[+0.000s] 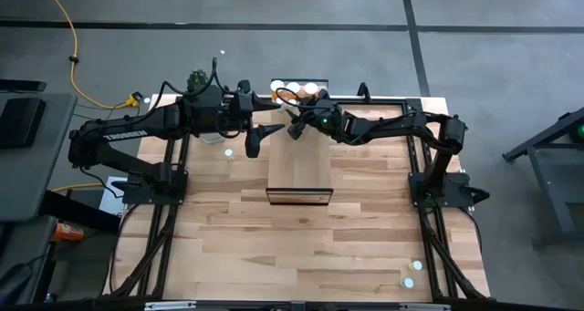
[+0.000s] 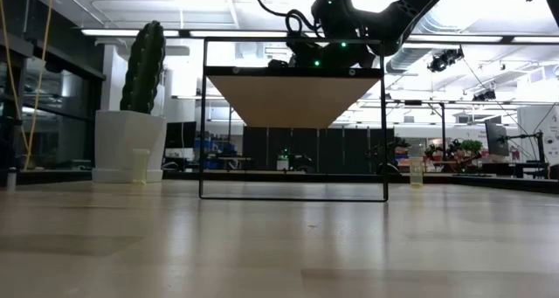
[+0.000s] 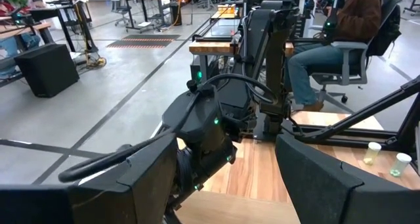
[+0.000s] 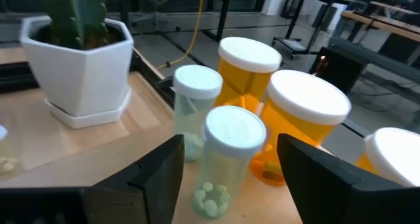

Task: Pick and place medicine bottles onto shelf by color
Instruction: Put the green pill bottle on the shelf aligned with the other green pill bottles

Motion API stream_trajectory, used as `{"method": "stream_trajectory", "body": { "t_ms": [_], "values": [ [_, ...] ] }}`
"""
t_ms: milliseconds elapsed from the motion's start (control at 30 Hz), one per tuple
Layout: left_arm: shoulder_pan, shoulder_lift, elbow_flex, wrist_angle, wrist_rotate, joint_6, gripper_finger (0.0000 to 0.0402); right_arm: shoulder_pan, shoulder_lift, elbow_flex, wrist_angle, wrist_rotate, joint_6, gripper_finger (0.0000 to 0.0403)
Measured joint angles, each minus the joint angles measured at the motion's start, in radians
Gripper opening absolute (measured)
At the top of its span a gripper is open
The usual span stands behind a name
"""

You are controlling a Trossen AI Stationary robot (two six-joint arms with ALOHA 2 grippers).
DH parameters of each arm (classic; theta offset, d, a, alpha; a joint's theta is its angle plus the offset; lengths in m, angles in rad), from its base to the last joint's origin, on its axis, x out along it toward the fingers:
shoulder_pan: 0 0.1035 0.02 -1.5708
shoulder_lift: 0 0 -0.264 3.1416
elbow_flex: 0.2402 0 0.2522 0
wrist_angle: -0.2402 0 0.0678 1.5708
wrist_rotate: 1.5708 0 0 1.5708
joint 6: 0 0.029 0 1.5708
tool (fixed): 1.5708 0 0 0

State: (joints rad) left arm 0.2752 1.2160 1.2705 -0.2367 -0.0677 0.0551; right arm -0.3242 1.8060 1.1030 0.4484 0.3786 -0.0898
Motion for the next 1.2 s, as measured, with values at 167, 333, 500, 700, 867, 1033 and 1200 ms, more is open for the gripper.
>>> {"method": "stream_trajectory", "body": {
  "t_ms": [167, 333, 500, 700, 867, 1033, 1200],
  "values": [
    [0.000, -0.006, 0.000, 0.000, 0.000, 0.000, 0.0250, 0.016, -0.001, 0.000, -0.028, 0.063, -0.046, 0.0236],
    [0.000, -0.016, 0.000, 0.000, -0.005, 0.000, 0.0250, 0.029, -0.022, 0.000, -0.115, 0.083, -0.046, 0.0236],
    [0.000, -0.030, 0.000, 0.000, -0.006, 0.000, 0.0250, 0.048, -0.065, 0.000, -0.166, 0.082, -0.004, 0.0236],
    [0.000, -0.043, 0.000, -0.021, -0.007, 0.000, 0.0250, 0.091, -0.145, -0.008, -0.316, 0.068, 0.032, 0.0236],
    [-0.001, -0.046, 0.000, -0.038, -0.006, -0.001, 0.0250, 0.147, -0.286, -0.117, -0.370, 0.029, 0.051, 0.0236],
    [-0.034, -0.065, -0.074, 0.040, 0.019, 0.001, 0.0250, 0.205, -0.517, -0.336, -0.312, 0.036, 0.097, 0.0236],
    [-0.081, -0.159, -0.344, 0.300, 0.021, -0.002, 0.0250, 0.254, -0.749, -0.544, -0.137, 0.036, 0.112, 0.0236]
  ]
}}
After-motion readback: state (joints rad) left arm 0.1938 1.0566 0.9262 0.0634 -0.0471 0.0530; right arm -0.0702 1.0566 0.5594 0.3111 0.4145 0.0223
